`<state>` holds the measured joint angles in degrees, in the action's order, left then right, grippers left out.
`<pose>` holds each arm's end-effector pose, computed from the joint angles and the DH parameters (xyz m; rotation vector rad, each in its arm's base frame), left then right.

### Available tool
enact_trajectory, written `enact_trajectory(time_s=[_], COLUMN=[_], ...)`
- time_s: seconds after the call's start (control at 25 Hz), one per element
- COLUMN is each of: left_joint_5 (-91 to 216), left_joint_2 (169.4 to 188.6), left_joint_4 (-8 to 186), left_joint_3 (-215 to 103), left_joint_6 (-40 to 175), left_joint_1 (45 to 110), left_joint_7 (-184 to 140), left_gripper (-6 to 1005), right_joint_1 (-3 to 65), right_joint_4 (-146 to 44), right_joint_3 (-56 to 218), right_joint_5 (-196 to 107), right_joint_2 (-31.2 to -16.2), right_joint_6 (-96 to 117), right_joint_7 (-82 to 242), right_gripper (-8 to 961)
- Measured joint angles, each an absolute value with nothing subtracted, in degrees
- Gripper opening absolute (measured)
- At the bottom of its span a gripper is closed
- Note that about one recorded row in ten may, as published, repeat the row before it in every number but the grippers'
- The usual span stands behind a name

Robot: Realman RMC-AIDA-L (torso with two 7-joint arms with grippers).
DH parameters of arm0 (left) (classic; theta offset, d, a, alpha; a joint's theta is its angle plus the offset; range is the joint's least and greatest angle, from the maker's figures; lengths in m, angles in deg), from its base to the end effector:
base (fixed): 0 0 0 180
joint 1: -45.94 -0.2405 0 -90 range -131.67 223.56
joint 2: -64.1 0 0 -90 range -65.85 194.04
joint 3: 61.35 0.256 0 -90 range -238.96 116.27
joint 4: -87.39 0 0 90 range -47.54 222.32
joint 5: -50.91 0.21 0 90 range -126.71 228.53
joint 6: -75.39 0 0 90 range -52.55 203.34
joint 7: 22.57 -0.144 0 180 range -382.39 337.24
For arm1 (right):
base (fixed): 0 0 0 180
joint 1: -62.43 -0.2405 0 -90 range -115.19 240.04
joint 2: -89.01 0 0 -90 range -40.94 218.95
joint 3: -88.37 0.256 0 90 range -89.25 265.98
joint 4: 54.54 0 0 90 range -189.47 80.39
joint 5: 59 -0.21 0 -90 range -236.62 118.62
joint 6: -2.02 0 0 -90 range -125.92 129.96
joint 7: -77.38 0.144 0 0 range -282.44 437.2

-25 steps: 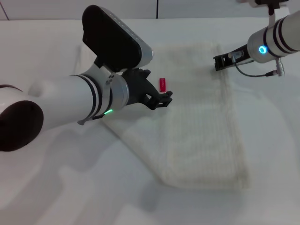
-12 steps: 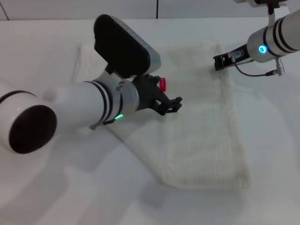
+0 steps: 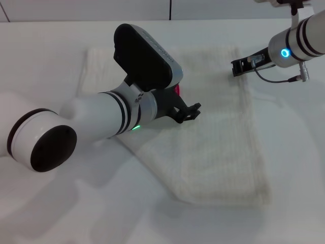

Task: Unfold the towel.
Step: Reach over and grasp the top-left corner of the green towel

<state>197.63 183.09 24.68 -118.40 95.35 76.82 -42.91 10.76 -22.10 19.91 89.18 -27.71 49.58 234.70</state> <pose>-0.1473 0.3527 -0.1349 -2.4807 -0.3608 -0.0662 0.2260 0.4519 -0.0305 -2.1193 1.2847 -0.1237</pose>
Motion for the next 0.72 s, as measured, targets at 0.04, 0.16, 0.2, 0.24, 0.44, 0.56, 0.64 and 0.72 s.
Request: enact_trajectory(time_s=[0.04, 0.16, 0.2, 0.24, 0.44, 0.56, 0.64, 0.72], left_joint_5=[197.6, 197.6, 197.6, 197.6, 197.6, 197.6, 197.5, 197.0], left_joint_2=[183.10, 183.15, 183.17, 183.17, 183.19, 183.19, 183.18, 183.18], left_joint_4=[25.4, 27.4, 28.2, 28.8, 30.7, 31.7, 32.1, 32.7], left_joint_3=[-118.4, -118.4, -118.4, -118.3, -117.9, -117.8, -117.7, -117.6], left_joint_6=[94.9, 94.6, 94.6, 94.6, 94.2, 93.8, 93.8, 93.8], left_joint_1=[77.1, 78.3, 78.8, 79.1, 79.9, 80.4, 80.6, 81.0], left_joint_7=[-42.9, -42.6, -42.3, -42.0, -41.1, -40.8, -40.8, -40.8], left_gripper=[769, 769, 769, 769, 768, 767, 767, 767], right_joint_1=[10.8, 10.8, 10.8, 10.8, 11.0, 11.1, 11.1, 11.1], right_joint_4=[-22.0, -21.9, -21.9, -21.7, -20.6, -20.5, -20.5, -20.5], right_joint_3=[19.9, 19.9, 19.9, 19.9, 19.9, 19.9, 19.9, 19.9], right_joint_5=[89.2, 89.2, 89.2, 89.2, 89.2, 89.2, 89.2, 89.2], right_joint_2=[-27.71, -27.79, -27.80, -27.82, -28.17, -28.25, -28.29, -28.33], right_joint_6=[49.7, 49.8, 49.8, 49.8, 50.3, 50.4, 50.4, 50.4], right_joint_7=[234.7, 234.7, 234.7, 234.7, 234.7, 234.7, 234.7, 234.7], right_gripper=[-1, 0, 0, 0, -1, -1, -1, -1])
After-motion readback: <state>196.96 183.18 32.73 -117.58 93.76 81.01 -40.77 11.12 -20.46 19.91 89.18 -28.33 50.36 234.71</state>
